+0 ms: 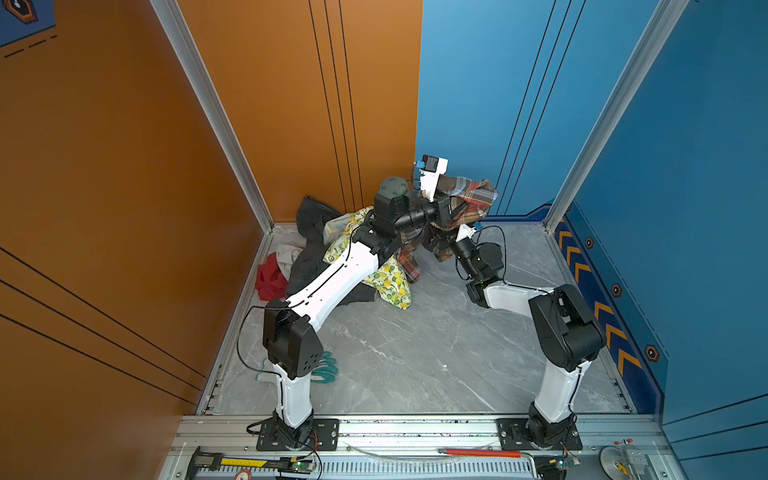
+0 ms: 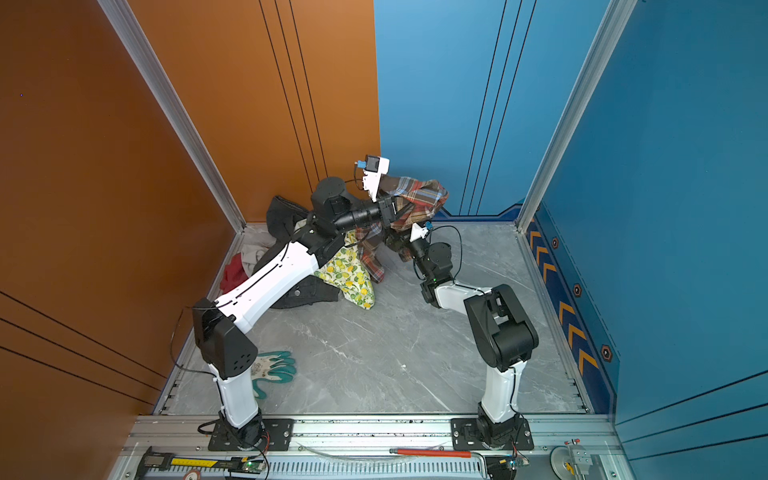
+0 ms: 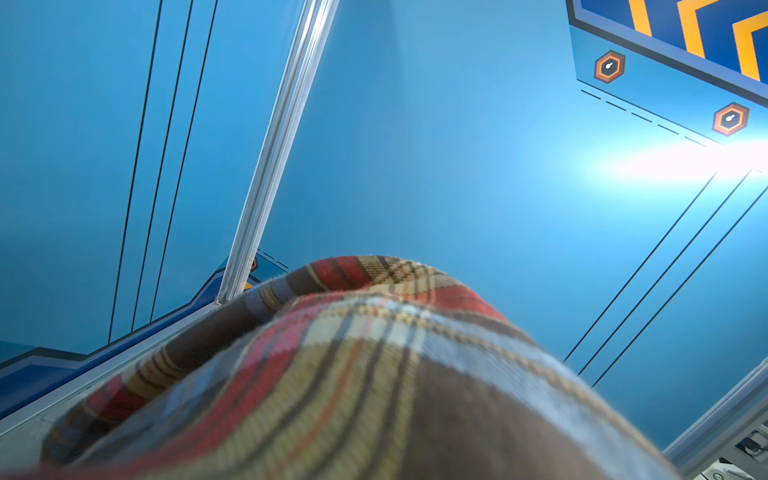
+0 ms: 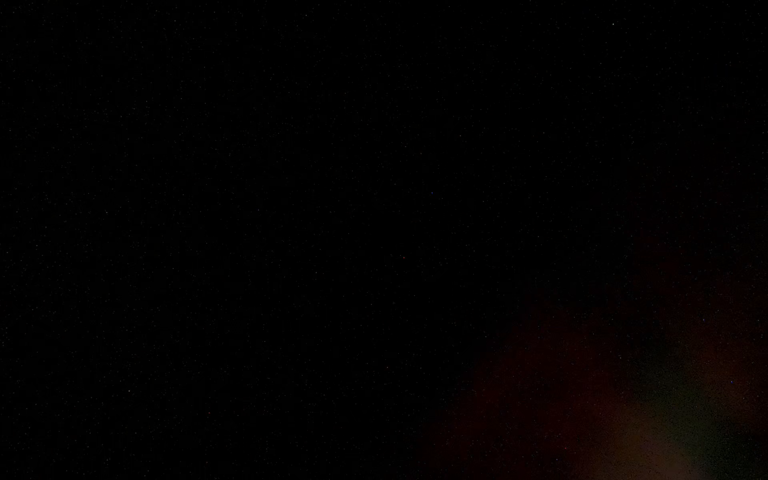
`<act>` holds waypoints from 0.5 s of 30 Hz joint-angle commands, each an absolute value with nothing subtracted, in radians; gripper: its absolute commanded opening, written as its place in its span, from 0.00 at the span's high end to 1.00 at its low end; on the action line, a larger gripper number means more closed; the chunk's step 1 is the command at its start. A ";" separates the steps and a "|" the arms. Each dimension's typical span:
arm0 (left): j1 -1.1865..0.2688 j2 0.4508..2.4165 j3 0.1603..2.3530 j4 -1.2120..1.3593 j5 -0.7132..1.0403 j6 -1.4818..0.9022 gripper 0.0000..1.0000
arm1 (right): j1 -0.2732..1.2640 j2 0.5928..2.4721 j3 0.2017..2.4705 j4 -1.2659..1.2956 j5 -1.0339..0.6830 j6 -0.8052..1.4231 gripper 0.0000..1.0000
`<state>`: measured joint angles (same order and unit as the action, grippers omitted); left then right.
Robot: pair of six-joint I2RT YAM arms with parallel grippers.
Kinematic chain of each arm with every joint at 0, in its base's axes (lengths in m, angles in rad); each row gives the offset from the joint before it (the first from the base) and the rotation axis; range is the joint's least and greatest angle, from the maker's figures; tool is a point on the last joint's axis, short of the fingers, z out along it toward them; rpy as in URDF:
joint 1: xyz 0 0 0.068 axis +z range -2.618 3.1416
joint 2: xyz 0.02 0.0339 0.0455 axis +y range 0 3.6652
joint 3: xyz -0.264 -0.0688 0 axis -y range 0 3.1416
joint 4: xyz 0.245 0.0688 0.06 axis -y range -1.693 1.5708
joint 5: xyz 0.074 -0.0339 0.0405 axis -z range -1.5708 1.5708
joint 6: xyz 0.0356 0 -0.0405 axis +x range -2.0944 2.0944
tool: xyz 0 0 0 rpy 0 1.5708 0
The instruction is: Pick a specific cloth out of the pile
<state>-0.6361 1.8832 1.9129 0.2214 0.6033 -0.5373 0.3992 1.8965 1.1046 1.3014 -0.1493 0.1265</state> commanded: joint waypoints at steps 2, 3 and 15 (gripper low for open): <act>-0.614 1.817 1.910 0.268 0.657 -0.585 1.00 | 0.396 1.880 1.210 1.348 -0.078 0.144 0.89; -0.600 1.814 1.898 0.270 0.658 -0.595 1.00 | 0.395 1.869 1.216 1.330 -0.067 0.154 1.00; -0.469 1.773 1.692 0.270 0.661 -0.580 0.78 | 0.298 1.595 1.239 0.773 -0.086 0.355 1.00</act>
